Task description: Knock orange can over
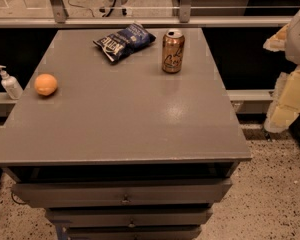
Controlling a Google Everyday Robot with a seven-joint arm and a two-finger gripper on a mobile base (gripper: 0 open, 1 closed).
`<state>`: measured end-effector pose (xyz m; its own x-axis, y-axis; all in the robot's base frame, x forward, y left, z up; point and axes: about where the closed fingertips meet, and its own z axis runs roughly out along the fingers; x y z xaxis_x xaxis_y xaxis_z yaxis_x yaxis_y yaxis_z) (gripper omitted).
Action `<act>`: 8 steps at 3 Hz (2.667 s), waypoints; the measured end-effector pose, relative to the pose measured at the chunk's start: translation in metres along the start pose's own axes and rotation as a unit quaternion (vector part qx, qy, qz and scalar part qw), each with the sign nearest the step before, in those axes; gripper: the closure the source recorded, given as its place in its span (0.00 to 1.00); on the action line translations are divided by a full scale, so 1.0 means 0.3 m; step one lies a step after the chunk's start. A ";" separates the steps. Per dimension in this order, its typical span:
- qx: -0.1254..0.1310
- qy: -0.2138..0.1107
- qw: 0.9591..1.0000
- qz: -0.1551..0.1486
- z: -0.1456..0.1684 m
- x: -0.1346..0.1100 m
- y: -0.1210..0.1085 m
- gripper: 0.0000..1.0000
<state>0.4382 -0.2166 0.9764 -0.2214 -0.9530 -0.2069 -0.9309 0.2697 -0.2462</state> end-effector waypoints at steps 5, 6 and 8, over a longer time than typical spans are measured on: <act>0.064 -0.231 0.963 0.124 0.316 -0.030 -0.484 0.00; 0.056 -0.334 0.929 0.150 0.387 -0.131 -0.582 0.00; 0.038 -0.487 0.863 0.131 0.490 -0.411 -0.712 0.00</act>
Offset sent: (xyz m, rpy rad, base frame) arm 0.0559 -0.0192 -0.0422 0.1003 -0.0788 -0.0582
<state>0.7070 -0.1363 0.9152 -0.0380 -0.2992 -0.9534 -0.8556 0.5026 -0.1236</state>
